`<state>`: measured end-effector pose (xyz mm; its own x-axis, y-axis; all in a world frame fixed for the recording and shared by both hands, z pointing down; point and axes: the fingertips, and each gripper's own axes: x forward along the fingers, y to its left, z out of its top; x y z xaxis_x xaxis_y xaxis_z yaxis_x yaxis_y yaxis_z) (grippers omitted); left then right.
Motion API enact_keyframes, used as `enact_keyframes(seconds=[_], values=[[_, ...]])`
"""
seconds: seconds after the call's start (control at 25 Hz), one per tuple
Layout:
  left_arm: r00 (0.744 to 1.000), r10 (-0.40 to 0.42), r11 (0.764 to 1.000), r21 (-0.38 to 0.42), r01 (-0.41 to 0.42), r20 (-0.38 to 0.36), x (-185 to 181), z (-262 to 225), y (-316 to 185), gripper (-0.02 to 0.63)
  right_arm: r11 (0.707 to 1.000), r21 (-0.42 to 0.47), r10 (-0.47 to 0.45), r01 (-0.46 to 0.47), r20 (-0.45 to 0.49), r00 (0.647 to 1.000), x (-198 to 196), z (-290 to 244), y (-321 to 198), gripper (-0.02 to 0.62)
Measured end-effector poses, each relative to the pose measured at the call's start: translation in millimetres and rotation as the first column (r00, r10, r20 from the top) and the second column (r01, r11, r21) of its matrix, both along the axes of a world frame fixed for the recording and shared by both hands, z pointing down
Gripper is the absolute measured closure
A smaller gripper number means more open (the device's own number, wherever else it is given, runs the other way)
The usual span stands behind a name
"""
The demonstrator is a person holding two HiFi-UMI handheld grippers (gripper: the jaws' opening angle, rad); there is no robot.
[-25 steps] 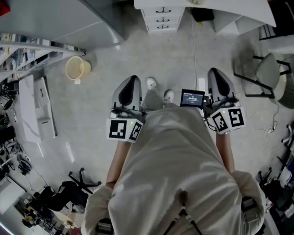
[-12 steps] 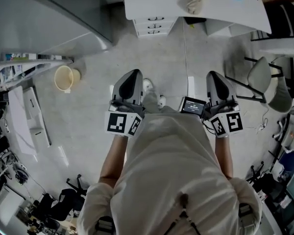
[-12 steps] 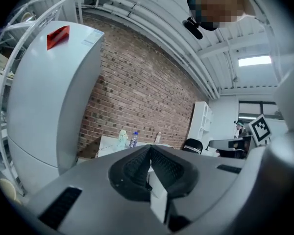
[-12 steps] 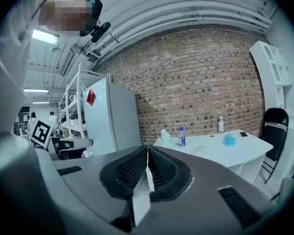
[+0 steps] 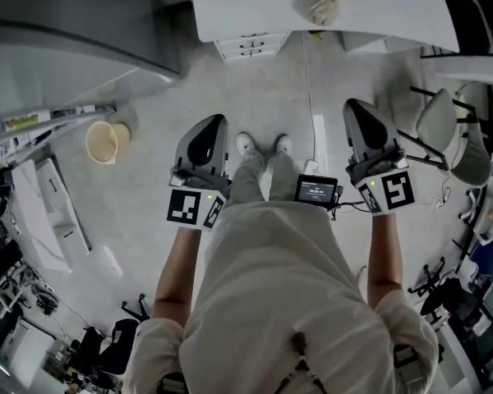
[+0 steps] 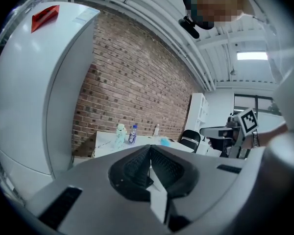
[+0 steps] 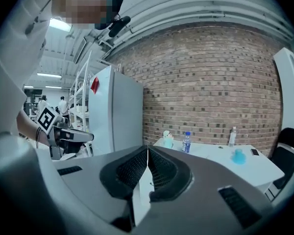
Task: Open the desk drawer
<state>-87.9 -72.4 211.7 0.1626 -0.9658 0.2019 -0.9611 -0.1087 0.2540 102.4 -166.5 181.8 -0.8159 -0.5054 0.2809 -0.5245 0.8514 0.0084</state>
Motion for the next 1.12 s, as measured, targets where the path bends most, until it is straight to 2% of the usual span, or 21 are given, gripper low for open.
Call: enact_keyframes(seconds=[0.24, 0.44, 0.64, 0.92, 1.0, 1.12], values=[[0.997, 0.075, 0.997, -0.012, -0.076, -0.017, 15, 25, -40, 0.598, 0.998, -0.020, -0.061, 0.060, -0.059, 0.996, -14, 49, -46, 0.568], [0.995, 0.101, 0.995, 0.019, -0.101, -0.012, 20, 71, -72, 0.598, 0.984, -0.069, -0.168, 0.162, -0.094, 0.981, -41, 127, -73, 0.568], [0.988, 0.116, 0.993, -0.034, -0.113, 0.099, 35, 141, -101, 0.598, 0.972, -0.087, -0.227, 0.220, -0.079, 0.971, -63, 198, -80, 0.568], [0.969, 0.166, 0.976, -0.173, -0.134, 0.184, 35, 262, -131, 0.598, 0.945, -0.214, -0.276, 0.249, -0.109, 0.955, -90, 302, -100, 0.568], [0.956, 0.188, 0.969, -0.201, -0.143, 0.226, 36, 296, -138, 0.598, 0.944, -0.226, -0.277, 0.241, -0.141, 0.951, -94, 333, -109, 0.568], [0.928, 0.215, 0.961, -0.234, -0.146, 0.304, 35, 338, -151, 0.598, 0.952, -0.176, -0.286, 0.250, -0.225, 0.931, -103, 373, -122, 0.568]])
